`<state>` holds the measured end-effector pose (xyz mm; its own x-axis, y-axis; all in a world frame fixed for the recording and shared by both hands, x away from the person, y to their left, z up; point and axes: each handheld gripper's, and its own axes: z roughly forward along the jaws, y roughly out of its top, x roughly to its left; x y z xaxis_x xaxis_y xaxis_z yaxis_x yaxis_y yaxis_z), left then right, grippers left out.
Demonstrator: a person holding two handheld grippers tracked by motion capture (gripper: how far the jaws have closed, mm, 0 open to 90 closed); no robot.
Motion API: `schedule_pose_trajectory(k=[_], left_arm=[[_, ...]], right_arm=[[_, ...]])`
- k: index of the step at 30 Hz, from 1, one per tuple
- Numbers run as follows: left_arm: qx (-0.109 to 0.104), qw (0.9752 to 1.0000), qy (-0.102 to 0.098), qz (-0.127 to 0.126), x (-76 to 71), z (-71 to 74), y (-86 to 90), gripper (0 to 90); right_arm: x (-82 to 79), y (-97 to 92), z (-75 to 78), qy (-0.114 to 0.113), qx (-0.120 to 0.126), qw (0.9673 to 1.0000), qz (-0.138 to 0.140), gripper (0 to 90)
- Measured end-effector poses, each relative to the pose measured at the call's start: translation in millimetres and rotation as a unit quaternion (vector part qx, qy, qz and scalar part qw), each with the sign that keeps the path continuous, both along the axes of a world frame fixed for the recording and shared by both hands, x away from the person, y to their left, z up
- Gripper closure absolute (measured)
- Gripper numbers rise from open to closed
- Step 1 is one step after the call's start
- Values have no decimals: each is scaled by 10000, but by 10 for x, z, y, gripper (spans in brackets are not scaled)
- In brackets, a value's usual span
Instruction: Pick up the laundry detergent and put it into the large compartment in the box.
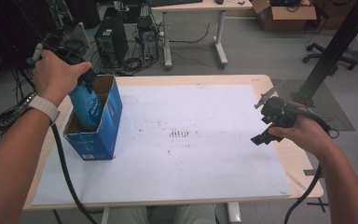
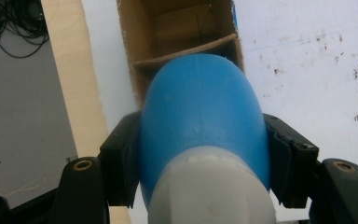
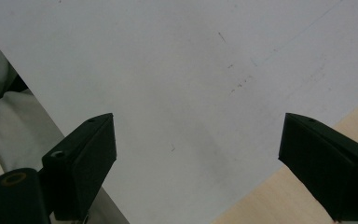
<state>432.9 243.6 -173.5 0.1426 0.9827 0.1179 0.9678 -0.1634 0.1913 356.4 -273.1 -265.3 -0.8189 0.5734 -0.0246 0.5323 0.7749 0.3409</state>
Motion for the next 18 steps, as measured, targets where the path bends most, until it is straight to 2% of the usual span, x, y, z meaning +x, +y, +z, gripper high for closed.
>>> schedule_pose_trajectory(k=[5, 18], left_arm=[[-45, 10000, -44, 16, 15, -131, 28, 376], [-59, 9999, -8, 92, 39, -486, 102, 376]], right_arm=[[1, 1, -15, 39, -37, 10000, -4, 109], [18, 8, -28, 49, -40, 10000, -12, 109]])
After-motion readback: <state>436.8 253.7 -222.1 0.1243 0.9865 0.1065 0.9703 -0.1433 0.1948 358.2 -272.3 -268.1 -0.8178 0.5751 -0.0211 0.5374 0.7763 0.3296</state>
